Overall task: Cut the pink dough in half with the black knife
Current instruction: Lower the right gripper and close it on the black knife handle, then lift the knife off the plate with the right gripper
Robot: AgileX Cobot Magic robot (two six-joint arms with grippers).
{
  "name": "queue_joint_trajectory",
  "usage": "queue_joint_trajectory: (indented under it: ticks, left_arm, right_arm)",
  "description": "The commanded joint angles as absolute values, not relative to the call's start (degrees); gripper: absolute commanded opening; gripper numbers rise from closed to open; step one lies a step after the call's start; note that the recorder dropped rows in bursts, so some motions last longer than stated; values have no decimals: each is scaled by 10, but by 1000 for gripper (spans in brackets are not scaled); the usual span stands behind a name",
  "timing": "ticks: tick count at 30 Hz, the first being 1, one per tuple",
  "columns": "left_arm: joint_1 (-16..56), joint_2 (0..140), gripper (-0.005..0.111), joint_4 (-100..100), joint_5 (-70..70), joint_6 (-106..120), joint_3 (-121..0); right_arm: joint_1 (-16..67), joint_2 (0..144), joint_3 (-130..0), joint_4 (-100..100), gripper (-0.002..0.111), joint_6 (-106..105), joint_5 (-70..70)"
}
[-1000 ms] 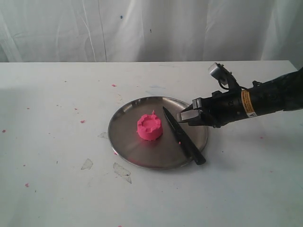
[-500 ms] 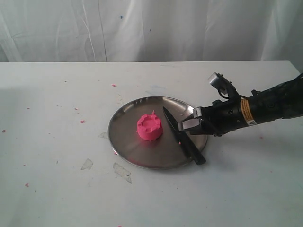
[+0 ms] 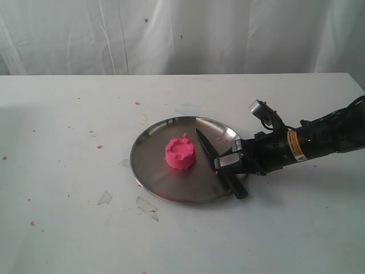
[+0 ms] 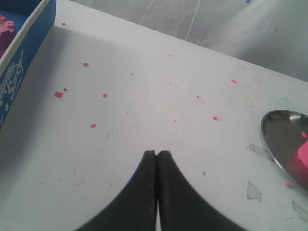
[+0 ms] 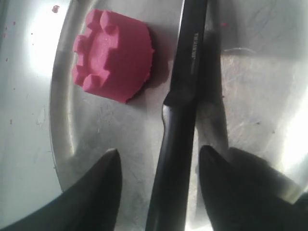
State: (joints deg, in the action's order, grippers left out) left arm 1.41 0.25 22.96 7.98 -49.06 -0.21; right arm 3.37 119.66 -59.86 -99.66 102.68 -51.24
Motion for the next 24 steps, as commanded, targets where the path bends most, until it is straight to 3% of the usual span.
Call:
queue_joint_trajectory:
  ticks: [1,13,24]
  left_arm:
    - [13,0,0,231,78,-491,0]
    - [13,0,0,231,78,-491,0]
    - [13,0,0,231,78,-491,0]
  right_arm:
    - [29,1198,-592,-999,47,1019,-519]
    - [30,1209,-576,-999,47,1021,-508]
    - [30,1209,-575,-999,21,1002,-492]
